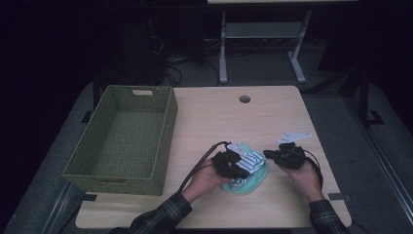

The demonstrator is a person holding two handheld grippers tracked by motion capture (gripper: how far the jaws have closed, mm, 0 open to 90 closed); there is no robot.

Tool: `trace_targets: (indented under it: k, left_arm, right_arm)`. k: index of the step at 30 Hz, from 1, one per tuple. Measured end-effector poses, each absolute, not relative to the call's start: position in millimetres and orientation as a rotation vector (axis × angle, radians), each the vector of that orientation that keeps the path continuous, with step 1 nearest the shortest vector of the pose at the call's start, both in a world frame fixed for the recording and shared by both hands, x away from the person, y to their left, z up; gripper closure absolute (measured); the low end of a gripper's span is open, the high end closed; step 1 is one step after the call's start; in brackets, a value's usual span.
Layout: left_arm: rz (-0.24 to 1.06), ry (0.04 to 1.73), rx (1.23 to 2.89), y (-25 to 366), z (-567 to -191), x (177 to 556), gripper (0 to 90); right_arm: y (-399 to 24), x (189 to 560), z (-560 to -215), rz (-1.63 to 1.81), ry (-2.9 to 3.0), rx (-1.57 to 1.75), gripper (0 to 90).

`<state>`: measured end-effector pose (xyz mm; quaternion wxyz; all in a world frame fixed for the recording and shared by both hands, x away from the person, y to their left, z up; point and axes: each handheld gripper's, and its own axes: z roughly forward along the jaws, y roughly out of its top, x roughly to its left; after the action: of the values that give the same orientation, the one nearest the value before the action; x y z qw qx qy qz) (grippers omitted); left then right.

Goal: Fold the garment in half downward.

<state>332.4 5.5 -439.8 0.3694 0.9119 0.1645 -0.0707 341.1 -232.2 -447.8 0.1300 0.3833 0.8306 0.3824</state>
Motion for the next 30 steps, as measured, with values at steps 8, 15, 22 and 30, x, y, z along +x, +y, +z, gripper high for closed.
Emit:
trace_targets:
  k: [8, 15, 22, 30]
  left_arm:
    - [-0.183, 0.399, 2.364, -5, -450, 325, 81.4]
    - [-0.113, 0.418, 2.285, 15, -420, 329, 73.0]
    - [-0.021, 0.553, 2.254, 50, -407, 345, 87.3]
    - [-0.004, 0.635, 2.283, 64, -420, 351, 89.5]
  right_arm:
    - [-232, 340, -439, 1.125, 2.388, 1.087, 89.8]
    - [-222, 341, -428, 1.189, 2.406, 1.031, 89.8]
    - [-196, 354, -424, 1.231, 2.453, 0.959, 89.8]
    - [-167, 367, -432, 1.236, 2.526, 0.918, 89.8]
